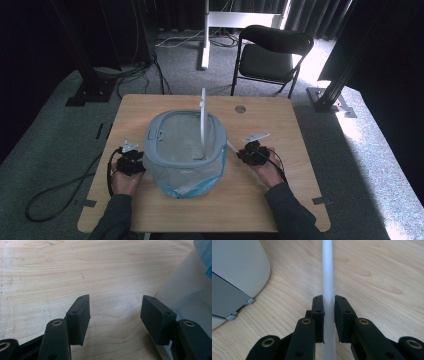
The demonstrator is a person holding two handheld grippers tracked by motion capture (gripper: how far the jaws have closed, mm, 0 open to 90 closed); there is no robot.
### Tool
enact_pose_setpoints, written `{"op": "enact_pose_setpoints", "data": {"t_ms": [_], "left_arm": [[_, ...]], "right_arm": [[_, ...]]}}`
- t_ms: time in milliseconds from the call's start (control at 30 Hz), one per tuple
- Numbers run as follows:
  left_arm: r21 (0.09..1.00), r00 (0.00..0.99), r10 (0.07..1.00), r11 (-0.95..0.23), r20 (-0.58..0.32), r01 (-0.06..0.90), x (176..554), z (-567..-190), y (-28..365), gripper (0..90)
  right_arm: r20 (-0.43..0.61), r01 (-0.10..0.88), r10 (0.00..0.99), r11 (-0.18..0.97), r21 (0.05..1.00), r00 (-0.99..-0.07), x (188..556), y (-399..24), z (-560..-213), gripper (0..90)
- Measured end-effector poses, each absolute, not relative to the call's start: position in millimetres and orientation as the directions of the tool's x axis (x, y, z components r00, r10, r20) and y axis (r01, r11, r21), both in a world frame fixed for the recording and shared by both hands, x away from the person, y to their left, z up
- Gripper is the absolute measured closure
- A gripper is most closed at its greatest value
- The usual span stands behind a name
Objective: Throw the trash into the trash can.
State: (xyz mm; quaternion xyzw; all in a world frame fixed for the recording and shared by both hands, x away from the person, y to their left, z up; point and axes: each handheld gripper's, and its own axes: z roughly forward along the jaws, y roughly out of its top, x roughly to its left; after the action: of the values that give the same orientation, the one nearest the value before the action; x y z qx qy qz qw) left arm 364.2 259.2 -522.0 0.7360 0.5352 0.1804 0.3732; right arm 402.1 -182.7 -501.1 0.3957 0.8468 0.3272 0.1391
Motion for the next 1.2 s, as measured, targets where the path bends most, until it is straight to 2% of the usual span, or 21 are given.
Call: {"op": "enact_pose_setpoints", "data": {"t_ms": [600,767,1200], "left_arm": [[0.742,0.365,0.922,-0.153,-0.131,0.653,364.2,-522.0,259.0,41.1],[0.742,0.365,0.922,-0.153,-0.131,0.653,364.1,-522.0,259.0,41.1],[0.741,0.365,0.922,-0.154,-0.13,0.653,364.2,-522.1,259.0,41.1]], "right_arm": [[0.026,0.509,0.776,0.388,0.769,-0.631,391.1,-199.1,-459.1,78.3],[0.046,0.477,0.769,0.348,0.807,-0.637,385.8,-202.7,-445.6,78.3],[0.029,0.402,0.744,0.327,0.855,-0.668,371.3,-201.4,-417.1,78.3]]}}
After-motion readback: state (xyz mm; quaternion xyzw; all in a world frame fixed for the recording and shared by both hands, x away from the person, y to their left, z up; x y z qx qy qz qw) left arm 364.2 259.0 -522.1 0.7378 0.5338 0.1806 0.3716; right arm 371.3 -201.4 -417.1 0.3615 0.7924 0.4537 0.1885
